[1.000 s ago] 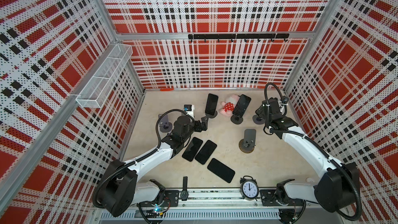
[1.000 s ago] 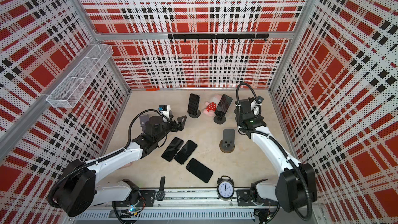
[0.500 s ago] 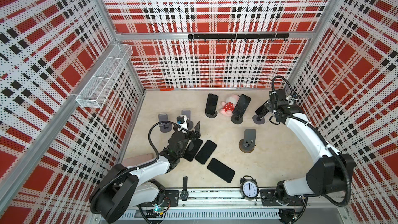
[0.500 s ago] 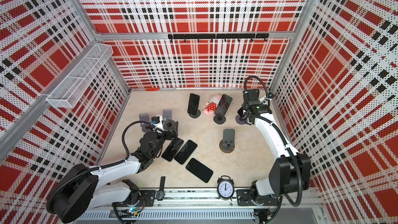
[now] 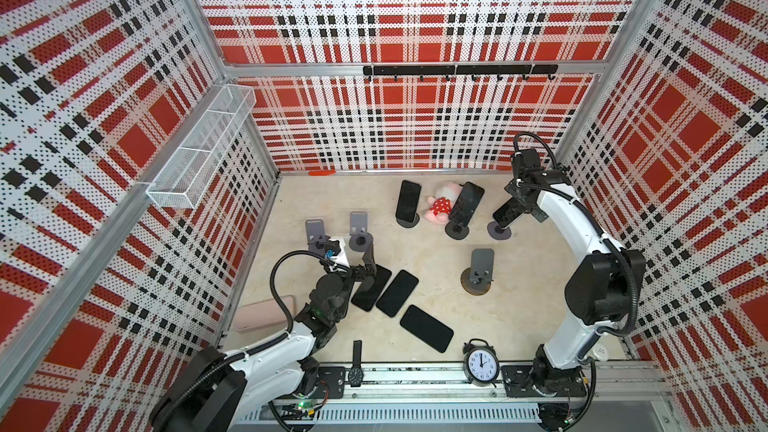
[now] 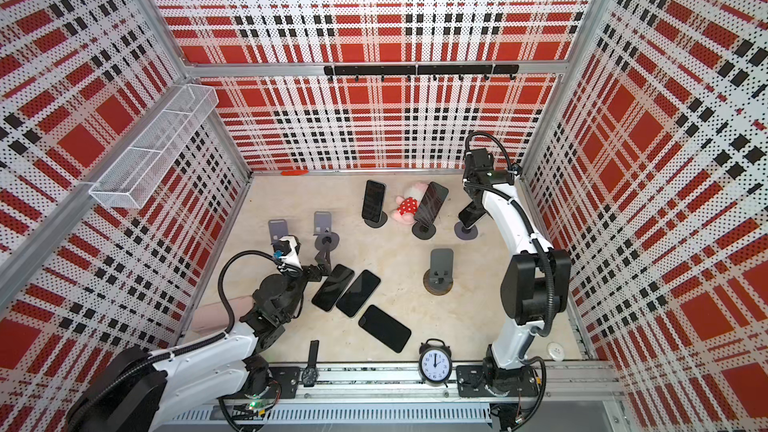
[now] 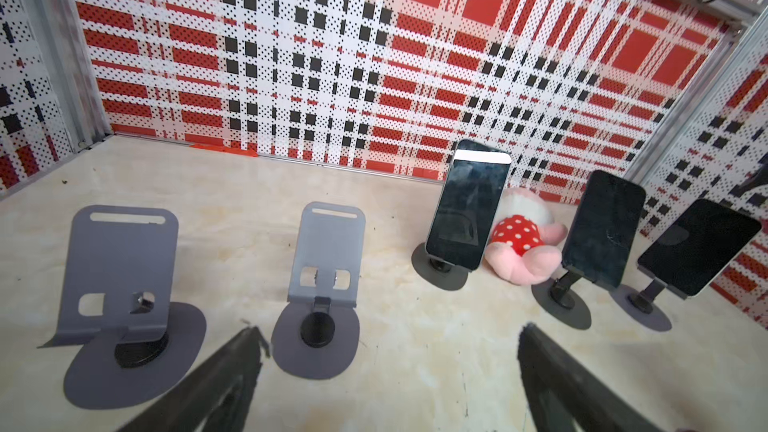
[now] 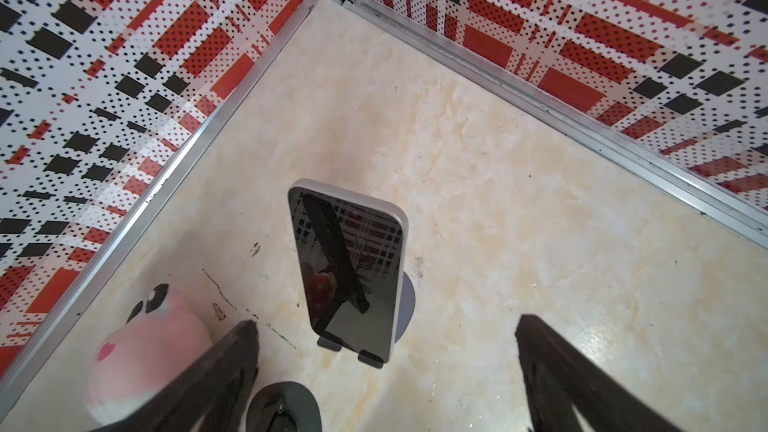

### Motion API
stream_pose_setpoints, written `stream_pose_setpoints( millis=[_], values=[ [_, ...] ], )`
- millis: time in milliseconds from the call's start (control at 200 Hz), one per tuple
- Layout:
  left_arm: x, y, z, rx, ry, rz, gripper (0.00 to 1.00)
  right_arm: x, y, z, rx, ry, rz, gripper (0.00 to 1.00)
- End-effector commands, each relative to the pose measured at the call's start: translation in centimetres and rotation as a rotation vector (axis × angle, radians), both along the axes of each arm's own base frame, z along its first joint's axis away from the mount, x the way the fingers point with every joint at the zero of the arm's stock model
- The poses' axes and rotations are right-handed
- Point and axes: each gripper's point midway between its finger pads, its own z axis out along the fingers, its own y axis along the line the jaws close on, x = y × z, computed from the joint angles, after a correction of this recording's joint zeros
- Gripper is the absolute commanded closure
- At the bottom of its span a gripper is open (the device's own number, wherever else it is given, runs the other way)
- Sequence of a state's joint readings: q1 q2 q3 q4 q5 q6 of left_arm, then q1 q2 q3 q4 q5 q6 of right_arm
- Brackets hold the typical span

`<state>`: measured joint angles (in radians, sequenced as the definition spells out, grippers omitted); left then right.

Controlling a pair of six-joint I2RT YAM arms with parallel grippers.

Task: Remove the phone from the phone stand
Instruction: 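Move the right gripper above the farthest white-edged phone while the left hovers, then lower the right gripper onto the white-edged phone's top edge and close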

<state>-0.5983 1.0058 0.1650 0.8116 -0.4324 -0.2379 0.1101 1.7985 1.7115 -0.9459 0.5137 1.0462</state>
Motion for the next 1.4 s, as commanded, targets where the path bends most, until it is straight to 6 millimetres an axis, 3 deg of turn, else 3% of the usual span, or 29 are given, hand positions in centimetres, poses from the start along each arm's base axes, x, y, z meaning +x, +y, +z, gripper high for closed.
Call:
stream_pose_setpoints(
  millis=[0,306,521,887,1393],
  values=[
    [-0.1,0.1,0.3,-0.018,-0.014,0.011,0.02,-0.1,-0.6,-1.0,0.007,0.069,-0.043,0.00],
    [0.3,-0.5,-0.7,-0.003,0.019,-0.002,0.02,0.9,-2.3,-3.0,-0.002,0.159,-0.158,0.00],
    [0.7,-0.5,-0.6,0.011,0.020,0.009,0.02,2.0,-1.8,-4.3,0.028,0.173,-0.164,0.00],
    [1.1,-0.8,-1.0,0.039,0.041,0.008,0.02,2.3,-2.5,-3.7,-0.008,0.187,-0.226,0.00],
    [1.3,-1.0,-0.9,0.045,0.045,0.001,0.02,3.7,-2.2,-4.8,-0.019,0.195,-0.231,0.00]
  ],
)
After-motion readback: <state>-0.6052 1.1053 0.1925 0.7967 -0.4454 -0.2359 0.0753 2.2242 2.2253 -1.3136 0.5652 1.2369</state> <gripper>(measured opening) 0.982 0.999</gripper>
